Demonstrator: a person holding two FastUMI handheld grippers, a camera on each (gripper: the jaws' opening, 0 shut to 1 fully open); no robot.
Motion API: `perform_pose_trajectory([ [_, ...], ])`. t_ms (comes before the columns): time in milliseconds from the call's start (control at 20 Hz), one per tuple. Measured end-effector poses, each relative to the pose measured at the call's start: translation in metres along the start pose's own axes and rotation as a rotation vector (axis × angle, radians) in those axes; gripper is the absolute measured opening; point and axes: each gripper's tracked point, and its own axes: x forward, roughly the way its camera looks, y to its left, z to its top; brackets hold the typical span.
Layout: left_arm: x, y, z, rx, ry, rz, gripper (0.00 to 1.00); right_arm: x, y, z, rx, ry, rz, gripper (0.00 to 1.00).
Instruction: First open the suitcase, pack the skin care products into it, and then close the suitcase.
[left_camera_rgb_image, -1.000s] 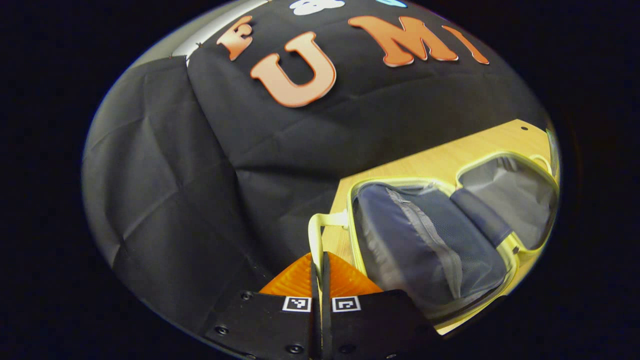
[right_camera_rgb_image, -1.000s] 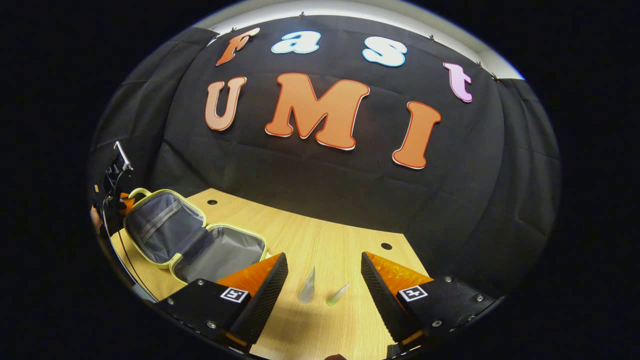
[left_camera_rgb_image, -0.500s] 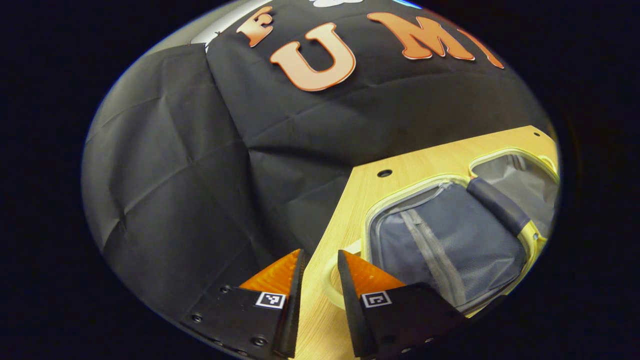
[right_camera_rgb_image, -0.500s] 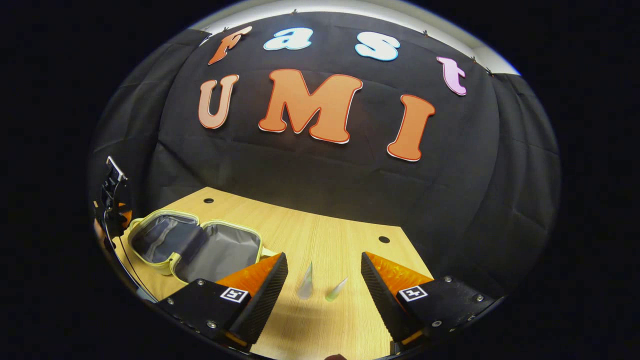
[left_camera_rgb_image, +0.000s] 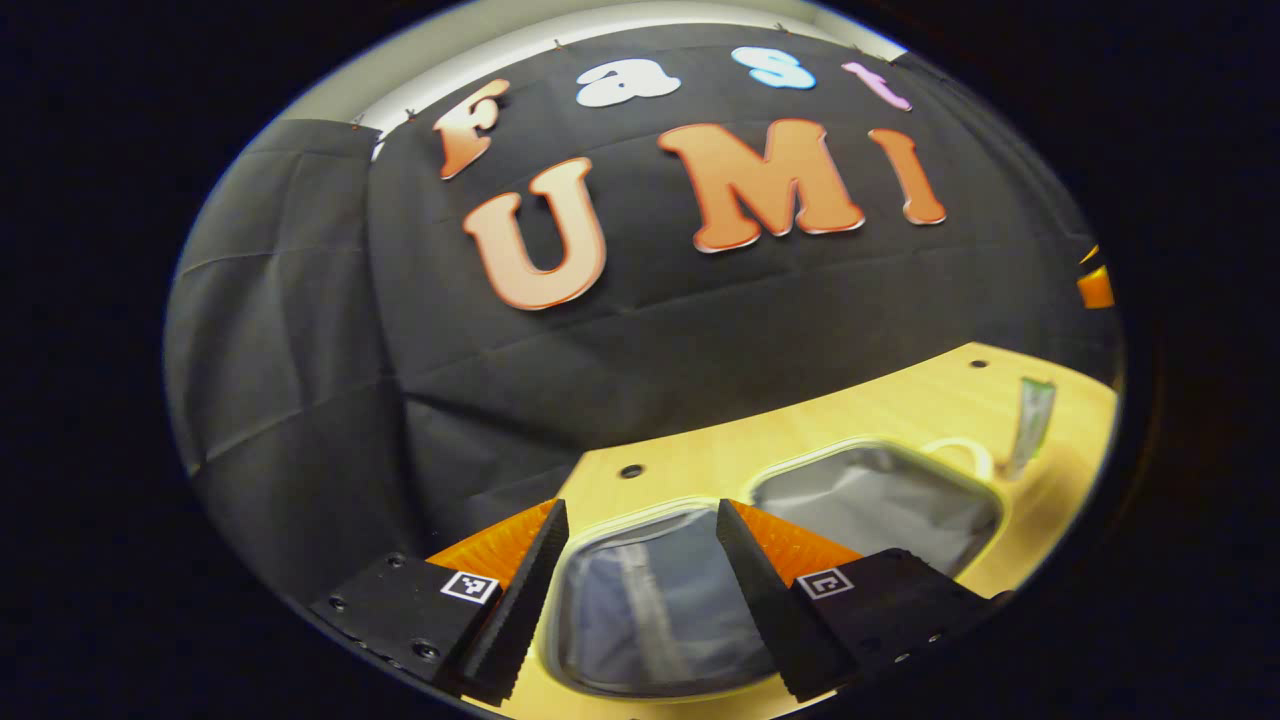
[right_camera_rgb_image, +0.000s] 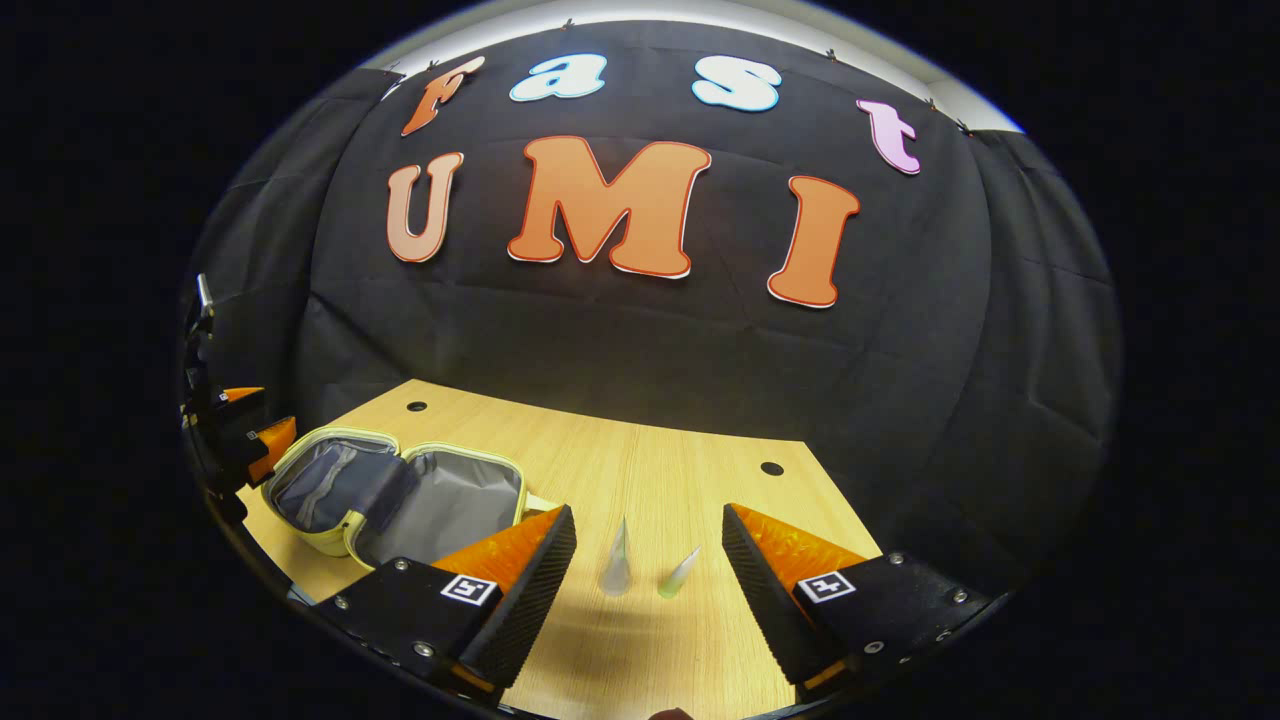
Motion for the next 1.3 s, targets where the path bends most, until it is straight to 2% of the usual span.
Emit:
perform_pose_trajectory([
  [300,-0.016,-0.151,0.023,-0.057,-0.025,-0.255,0.98,-0.004,-0.016,-0.018,-0.009,0.030,0.003,0.94],
  [550,-0.015,-0.272,0.027,-0.005,-0.022,-0.439,0.98,-0.009,-0.055,-0.044,-0.014,0.066,-0.018,0.94],
  [700,-0.011,-0.329,0.017,0.018,0.005,-0.513,0.98,-0.008,-0.082,-0.059,0.025,0.076,-0.023,0.94],
  [900,0.002,-0.391,-0.001,0.072,0.056,-0.553,0.98,0.009,-0.107,-0.079,0.038,0.112,0.031,0.94],
  [1050,0.019,-0.429,-0.025,0.079,0.121,-0.545,0.98,0.025,-0.124,-0.088,0.022,0.128,0.080,0.94],
  [1250,0.053,-0.457,-0.048,0.000,0.164,-0.536,0.95,0.041,-0.145,-0.108,0.011,0.164,0.123,0.94],
  [1300,0.060,-0.460,-0.050,-0.011,0.168,-0.535,0.90,0.045,-0.150,-0.114,0.006,0.180,0.127,0.94],
])
